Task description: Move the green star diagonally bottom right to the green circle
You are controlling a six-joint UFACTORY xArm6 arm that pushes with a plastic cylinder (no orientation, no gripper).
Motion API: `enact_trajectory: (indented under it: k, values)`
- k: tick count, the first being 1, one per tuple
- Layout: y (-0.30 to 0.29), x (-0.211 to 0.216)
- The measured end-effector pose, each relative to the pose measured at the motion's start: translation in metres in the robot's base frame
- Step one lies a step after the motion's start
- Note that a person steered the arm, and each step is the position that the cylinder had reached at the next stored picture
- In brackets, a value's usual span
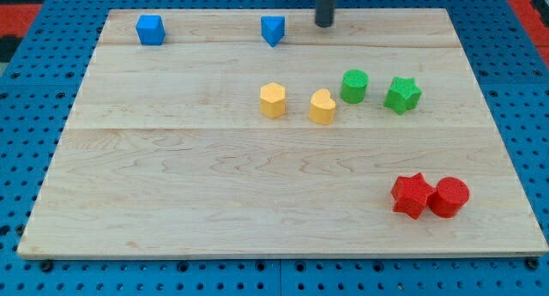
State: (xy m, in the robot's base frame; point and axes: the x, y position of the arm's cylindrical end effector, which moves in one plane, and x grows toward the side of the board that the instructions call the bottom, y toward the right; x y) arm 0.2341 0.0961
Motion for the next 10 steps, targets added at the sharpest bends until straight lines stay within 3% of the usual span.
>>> enact_trajectory:
  k: [3,5,7,8,9,10]
  values:
    - [0.005,0.018]
    - [0.062,0.12]
    - [0.136,0.184]
    - [0.171,0.242]
    - [0.168,0.27]
    - [0.154,0.234]
